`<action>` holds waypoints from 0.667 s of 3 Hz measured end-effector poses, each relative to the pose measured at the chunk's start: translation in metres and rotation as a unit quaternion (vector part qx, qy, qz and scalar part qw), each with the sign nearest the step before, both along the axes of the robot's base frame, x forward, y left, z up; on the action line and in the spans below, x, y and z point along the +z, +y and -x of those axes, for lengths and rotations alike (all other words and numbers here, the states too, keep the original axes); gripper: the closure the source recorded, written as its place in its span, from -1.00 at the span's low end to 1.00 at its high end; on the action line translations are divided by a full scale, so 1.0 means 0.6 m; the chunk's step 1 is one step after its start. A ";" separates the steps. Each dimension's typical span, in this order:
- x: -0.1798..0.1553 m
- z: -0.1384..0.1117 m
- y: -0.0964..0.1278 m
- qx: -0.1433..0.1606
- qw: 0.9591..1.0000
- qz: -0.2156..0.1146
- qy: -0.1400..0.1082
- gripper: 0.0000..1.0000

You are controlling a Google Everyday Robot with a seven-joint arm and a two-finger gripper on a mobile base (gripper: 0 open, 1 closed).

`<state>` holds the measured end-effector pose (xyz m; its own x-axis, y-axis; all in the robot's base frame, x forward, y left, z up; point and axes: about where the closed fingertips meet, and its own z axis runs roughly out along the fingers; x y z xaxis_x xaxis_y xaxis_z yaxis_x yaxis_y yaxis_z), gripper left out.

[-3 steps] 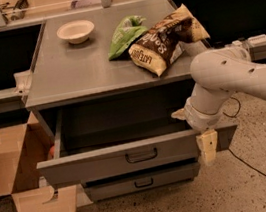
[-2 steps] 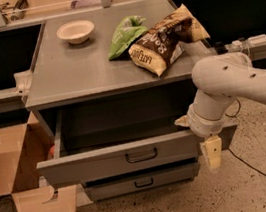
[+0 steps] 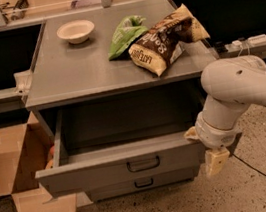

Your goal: Open top drawer

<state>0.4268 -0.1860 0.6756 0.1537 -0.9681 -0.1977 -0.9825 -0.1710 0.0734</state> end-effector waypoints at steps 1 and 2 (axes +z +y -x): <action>0.017 0.041 -0.006 -0.014 1.000 -0.008 0.009 0.21; 0.013 0.072 -0.010 -0.023 0.999 -0.023 0.017 0.67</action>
Offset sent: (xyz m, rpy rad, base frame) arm -0.0651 -0.0094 0.0037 0.0869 0.0577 -0.0668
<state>0.3833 -0.1920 0.6833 0.1023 -0.9638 -0.2462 -0.9863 -0.1304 0.1007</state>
